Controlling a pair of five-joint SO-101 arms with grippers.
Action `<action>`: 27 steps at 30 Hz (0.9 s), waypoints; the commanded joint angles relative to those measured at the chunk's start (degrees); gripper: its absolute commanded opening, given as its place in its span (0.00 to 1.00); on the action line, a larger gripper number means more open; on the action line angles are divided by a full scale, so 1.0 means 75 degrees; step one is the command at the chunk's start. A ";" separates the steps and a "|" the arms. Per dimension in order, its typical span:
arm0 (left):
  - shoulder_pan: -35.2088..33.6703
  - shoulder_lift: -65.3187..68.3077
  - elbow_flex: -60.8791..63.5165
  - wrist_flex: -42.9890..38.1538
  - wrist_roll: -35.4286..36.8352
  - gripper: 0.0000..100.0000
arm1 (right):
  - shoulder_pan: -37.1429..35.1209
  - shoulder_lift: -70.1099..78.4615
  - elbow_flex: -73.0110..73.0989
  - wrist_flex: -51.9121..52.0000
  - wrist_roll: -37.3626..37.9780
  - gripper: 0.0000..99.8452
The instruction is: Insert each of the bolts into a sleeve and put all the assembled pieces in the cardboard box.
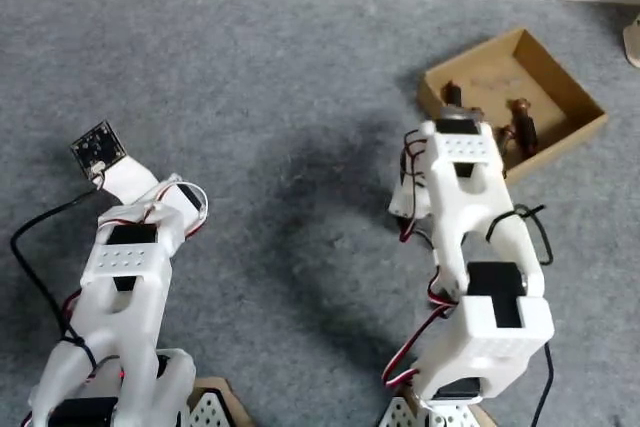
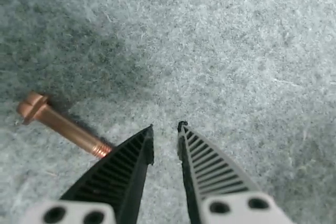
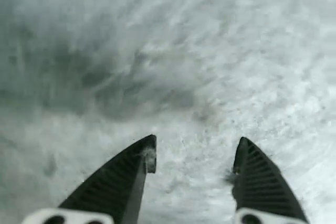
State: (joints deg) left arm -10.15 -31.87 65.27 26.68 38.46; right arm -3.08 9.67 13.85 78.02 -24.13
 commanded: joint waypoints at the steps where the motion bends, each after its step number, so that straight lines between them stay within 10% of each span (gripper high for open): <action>1: 0.0006 -0.0217 -0.0041 -0.0023 0.0059 0.08 | 0.0229 -0.0135 -0.0346 0.0088 -0.0797 0.23; 19: 0.0018 -0.0217 -0.0041 -0.0023 0.0059 0.08 | 0.0639 -0.0264 -0.0709 0.2901 -0.0821 0.23; 27: 0.0018 -0.0217 -0.0041 -0.0023 0.0059 0.08 | 0.1166 -0.2491 0.1049 0.2022 -0.0762 0.23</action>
State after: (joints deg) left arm -10.15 -31.87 65.27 26.68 38.46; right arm 5.01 -0.97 15.60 98.42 -29.67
